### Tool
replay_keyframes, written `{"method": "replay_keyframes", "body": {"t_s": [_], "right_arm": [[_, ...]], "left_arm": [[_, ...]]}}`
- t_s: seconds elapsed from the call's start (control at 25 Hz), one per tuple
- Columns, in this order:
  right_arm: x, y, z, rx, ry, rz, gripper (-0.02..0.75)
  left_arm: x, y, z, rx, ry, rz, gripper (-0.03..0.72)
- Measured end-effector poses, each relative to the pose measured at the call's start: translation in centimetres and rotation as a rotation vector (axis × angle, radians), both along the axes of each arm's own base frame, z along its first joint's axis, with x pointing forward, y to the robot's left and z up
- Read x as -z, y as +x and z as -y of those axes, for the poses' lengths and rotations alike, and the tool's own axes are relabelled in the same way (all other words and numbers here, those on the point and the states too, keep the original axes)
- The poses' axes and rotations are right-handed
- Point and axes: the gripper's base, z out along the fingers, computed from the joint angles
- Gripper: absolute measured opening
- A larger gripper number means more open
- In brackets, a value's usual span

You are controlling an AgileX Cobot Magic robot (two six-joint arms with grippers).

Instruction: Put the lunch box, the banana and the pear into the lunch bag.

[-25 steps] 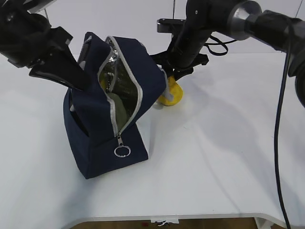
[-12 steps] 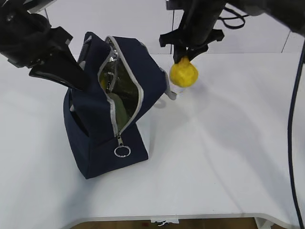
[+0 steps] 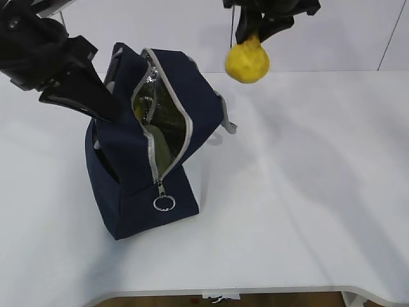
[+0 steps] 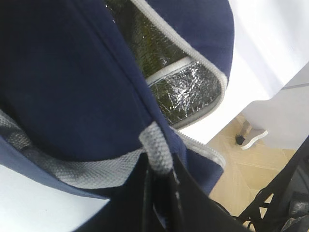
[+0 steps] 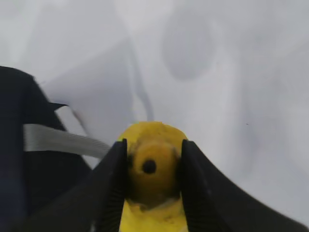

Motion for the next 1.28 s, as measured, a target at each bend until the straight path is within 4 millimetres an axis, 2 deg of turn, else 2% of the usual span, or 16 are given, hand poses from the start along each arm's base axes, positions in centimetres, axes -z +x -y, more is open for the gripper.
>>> {"method": "replay_keyframes", "body": {"t_s": [0.24,0.32,0.4,0.48,0.72,1.0,1.28], "right_arm": [[-5.7,-3.1,-0.5,-0.062,0.164,0.074,0.258],[-7.3,-4.1,-0.8,-0.091,0.213,0.095,0.258],[-7.9,-4.8,-1.2,-0.123,0.257,0.094,0.258],[-7.6,-5.1,-1.8,-0.155,0.304,0.062,0.258],[-4.7,-5.4,-3.7,-0.271,0.448,-0.081,0.257],[-3.6,-5.1,-4.4,-0.294,0.507,-0.122,0.257],[-0.6,-4.8,-7.3,-0.351,0.498,-0.189,0.257]], "left_arm": [[0.0,0.1,0.0,-0.004,0.003,0.007,0.011],[0.0,0.1,0.0,-0.008,0.002,0.013,0.011],[0.0,0.2,0.0,-0.012,0.001,0.018,0.011],[0.0,0.2,0.0,-0.015,0.001,0.021,0.011],[0.0,0.3,0.0,-0.018,0.000,0.026,0.011],[-0.1,0.4,0.0,-0.027,-0.001,0.037,0.011],[-0.1,0.4,0.0,-0.030,-0.004,0.038,0.011]]}}
